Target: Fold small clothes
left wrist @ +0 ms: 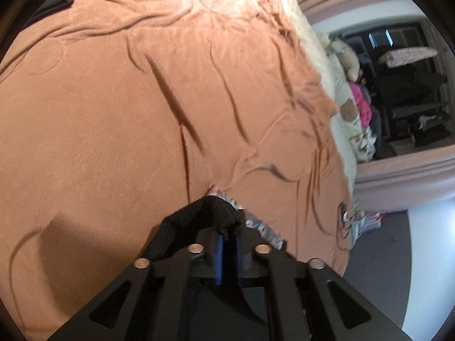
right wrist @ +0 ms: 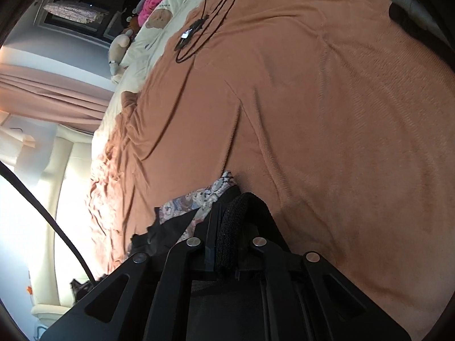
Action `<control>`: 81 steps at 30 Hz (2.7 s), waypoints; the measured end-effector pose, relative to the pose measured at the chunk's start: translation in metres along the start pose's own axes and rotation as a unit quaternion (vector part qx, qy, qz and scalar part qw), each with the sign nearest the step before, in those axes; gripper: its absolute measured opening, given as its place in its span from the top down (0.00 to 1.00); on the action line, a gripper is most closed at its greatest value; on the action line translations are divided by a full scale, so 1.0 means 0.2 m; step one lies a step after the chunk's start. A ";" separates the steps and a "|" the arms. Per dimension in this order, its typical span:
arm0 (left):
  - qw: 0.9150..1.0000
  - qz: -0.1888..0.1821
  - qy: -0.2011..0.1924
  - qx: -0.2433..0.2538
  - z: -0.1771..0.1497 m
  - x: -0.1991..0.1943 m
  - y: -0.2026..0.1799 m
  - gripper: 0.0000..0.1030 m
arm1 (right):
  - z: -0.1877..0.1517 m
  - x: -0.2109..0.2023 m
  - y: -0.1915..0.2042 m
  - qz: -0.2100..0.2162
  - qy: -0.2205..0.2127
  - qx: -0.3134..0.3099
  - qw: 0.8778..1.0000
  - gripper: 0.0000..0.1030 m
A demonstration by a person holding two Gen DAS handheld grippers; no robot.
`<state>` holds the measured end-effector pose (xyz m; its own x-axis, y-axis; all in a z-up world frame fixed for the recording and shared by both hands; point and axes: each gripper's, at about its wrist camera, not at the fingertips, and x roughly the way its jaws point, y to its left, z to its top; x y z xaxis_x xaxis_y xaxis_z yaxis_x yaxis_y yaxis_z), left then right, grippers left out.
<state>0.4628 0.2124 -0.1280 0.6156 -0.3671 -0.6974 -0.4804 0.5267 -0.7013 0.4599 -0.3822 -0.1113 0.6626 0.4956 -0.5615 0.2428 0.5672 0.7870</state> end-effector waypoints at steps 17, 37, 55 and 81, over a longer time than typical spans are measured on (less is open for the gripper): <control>0.964 0.133 0.036 0.229 -0.18 -0.05 -0.08 0.28 | -0.21 -0.17 0.10 -0.127 0.020 -0.215 0.968 0.32; 0.903 0.263 0.078 0.331 -0.22 0.31 -0.12 0.28 | -0.28 0.19 0.27 -0.248 0.064 -0.319 0.912 0.32; 0.916 0.240 0.004 0.321 0.01 0.37 -0.38 0.29 | 0.01 0.41 0.39 -0.252 -0.001 -0.288 0.924 0.39; 0.914 0.236 0.037 0.329 0.02 0.45 -0.23 0.93 | 0.09 0.42 0.22 -0.168 0.066 -0.260 0.948 0.92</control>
<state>0.5435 0.1584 -0.1581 0.3814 -0.0182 -0.9242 -0.1860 0.9778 -0.0960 0.5396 -0.3279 -0.1203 0.5065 0.2876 -0.8129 0.0194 0.9387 0.3442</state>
